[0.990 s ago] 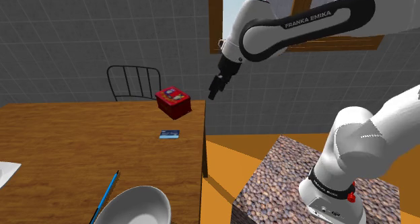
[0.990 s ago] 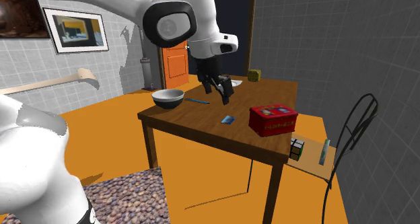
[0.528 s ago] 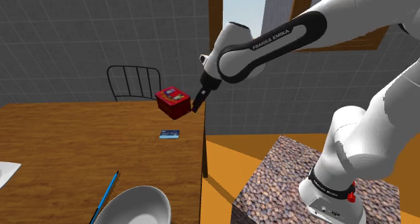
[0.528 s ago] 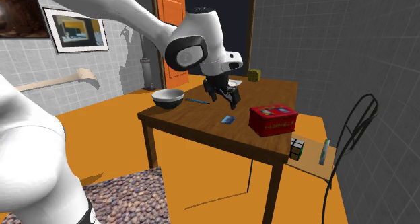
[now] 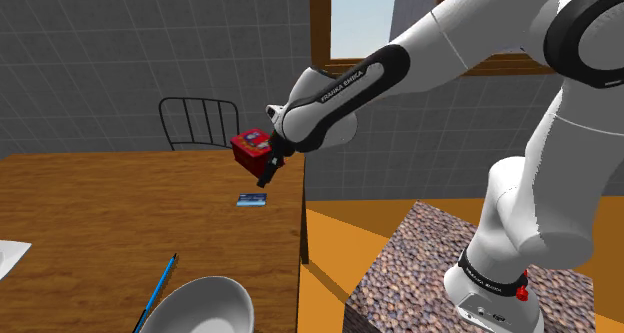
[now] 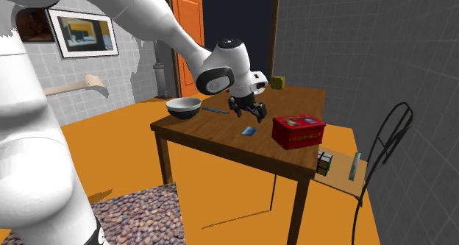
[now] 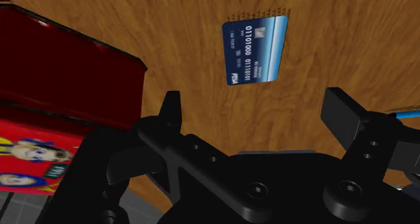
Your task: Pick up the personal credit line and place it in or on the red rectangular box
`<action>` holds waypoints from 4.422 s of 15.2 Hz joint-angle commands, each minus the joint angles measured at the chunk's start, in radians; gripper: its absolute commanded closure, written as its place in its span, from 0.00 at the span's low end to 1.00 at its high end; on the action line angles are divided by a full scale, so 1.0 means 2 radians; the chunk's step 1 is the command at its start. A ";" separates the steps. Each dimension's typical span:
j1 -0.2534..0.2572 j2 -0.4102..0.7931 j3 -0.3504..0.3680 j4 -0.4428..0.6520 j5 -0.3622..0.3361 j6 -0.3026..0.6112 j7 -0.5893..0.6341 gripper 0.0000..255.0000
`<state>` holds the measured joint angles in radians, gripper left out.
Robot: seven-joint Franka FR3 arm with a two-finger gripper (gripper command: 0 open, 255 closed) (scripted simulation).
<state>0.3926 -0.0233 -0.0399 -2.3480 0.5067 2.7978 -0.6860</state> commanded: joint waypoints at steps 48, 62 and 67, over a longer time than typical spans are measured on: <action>0.037 0.063 -0.012 0.111 -0.017 -0.024 -0.010 1.00; 0.037 0.023 -0.022 0.151 -0.075 -0.099 0.047 1.00; 0.006 0.062 -0.044 0.213 -0.038 -0.139 -0.021 1.00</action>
<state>0.4179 0.0859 -0.1197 -1.9465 0.4158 2.5359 -0.6998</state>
